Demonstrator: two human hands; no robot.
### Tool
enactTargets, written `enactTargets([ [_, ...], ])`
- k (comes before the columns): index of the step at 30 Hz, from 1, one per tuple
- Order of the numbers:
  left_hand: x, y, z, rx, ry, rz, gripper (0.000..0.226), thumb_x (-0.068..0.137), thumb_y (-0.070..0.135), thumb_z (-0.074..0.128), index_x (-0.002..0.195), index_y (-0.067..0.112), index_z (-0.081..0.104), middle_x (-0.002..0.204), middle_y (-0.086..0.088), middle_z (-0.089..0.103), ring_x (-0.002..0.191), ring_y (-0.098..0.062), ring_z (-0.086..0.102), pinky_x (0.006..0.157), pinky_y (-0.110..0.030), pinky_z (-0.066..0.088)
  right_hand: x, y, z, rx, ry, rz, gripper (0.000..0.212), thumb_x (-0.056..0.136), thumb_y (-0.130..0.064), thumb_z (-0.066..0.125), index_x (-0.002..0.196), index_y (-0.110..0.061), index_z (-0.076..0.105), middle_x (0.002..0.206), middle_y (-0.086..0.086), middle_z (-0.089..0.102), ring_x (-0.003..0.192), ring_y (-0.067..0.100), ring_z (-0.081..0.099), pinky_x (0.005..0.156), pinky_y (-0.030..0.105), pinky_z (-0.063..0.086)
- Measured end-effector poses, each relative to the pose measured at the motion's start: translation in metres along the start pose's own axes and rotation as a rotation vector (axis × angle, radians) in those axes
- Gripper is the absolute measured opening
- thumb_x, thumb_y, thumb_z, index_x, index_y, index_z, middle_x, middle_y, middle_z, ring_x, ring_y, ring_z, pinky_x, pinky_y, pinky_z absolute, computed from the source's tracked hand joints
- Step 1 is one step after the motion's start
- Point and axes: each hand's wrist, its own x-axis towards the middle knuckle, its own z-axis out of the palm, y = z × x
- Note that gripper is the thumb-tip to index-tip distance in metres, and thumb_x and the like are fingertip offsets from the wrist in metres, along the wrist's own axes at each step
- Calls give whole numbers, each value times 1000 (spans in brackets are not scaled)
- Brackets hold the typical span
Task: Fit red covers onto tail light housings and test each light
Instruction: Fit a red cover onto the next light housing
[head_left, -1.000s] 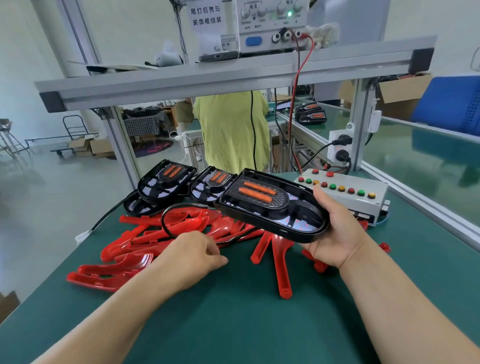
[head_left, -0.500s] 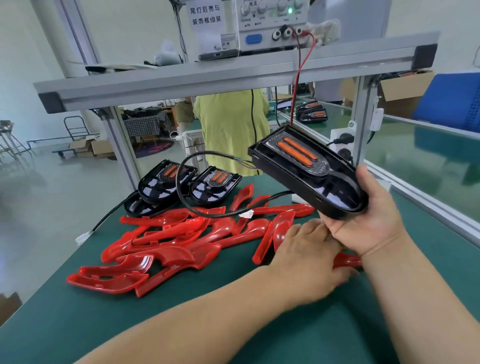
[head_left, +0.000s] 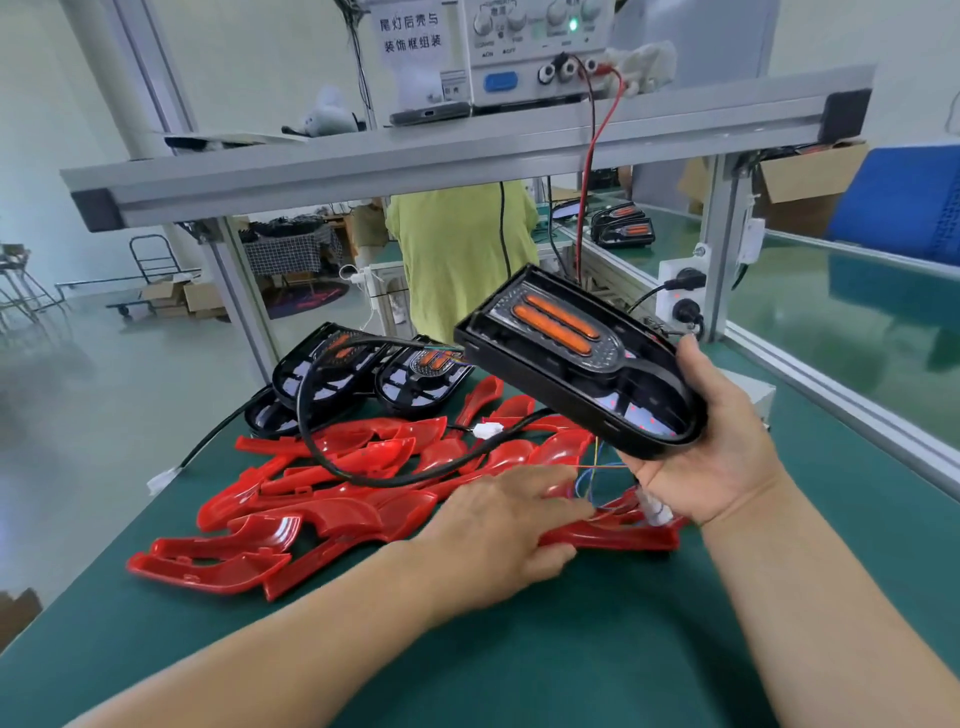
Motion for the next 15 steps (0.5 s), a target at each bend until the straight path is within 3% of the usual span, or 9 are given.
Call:
enactTargets([
  [5, -17, -16, -7, -10, 9, -34, 64, 95, 42, 59, 152, 36, 30, 162, 19, 7, 147, -3, 19, 117, -22, 24, 0, 4, 2, -21, -36, 13, 60, 104, -50, 32, 111, -11, 77, 122, 14, 70, 116, 31, 65, 85, 42, 58],
  [7, -20, -20, -8, -22, 3, -84, 66, 95, 45, 58, 153, 37, 27, 163, 20, 4, 146, 0, 16, 114, -19, 24, -1, 3, 1, -23, -17, 12, 59, 103, -49, 33, 108, -12, 78, 120, 12, 71, 115, 30, 66, 84, 41, 58],
  [10, -20, -20, -7, 27, -28, -118, 59, 93, 53, 57, 147, 32, 44, 158, 14, 27, 143, -3, 26, 115, -28, 29, -1, 3, 1, -9, 5, 8, 58, 102, -49, 34, 102, -13, 80, 115, 11, 73, 110, 29, 69, 80, 40, 60],
  [13, -7, -12, -9, -96, 24, -181, 62, 88, 66, 53, 138, 29, 52, 144, 15, 46, 137, 0, 31, 117, -28, 23, -1, 3, 3, -8, 12, -5, 58, 103, -48, 34, 102, -12, 80, 115, 11, 73, 109, 29, 69, 79, 39, 60],
  [15, 16, 0, -12, -156, 68, -183, 43, 97, 51, 47, 122, 19, 62, 128, 6, 59, 125, -8, 45, 112, -30, 30, -1, 1, 2, -5, 13, -22, 57, 102, -48, 35, 103, -12, 80, 116, 11, 73, 109, 28, 69, 79, 39, 60],
])
